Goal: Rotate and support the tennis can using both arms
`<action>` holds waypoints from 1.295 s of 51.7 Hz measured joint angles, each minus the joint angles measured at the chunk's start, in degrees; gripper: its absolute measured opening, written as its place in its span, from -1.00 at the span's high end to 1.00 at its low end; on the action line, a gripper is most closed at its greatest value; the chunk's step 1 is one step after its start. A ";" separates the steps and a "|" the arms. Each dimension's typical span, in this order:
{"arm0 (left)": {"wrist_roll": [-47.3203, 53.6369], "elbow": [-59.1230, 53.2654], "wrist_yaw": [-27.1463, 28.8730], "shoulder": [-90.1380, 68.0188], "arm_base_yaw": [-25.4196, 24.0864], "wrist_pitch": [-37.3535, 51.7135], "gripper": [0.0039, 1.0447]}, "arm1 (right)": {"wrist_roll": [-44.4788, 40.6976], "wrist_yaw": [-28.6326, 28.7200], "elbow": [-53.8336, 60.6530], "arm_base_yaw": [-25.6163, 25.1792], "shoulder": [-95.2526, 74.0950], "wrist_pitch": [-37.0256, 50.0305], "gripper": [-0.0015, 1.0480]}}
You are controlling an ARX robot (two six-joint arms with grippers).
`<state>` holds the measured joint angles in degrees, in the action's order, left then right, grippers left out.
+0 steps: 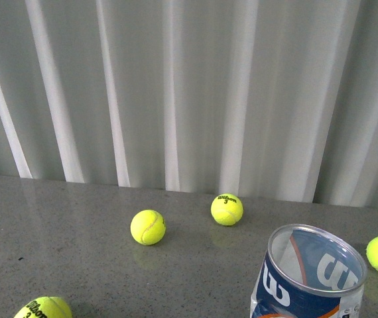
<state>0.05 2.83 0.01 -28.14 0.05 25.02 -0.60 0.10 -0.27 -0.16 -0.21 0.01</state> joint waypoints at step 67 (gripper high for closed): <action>-0.15 -1.42 0.00 27.91 0.00 -24.90 0.93 | 0.00 0.02 0.00 0.00 0.00 0.00 -0.87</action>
<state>-0.10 1.41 0.01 -0.23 0.05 0.12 -0.60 0.12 -0.27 -0.16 -0.21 0.01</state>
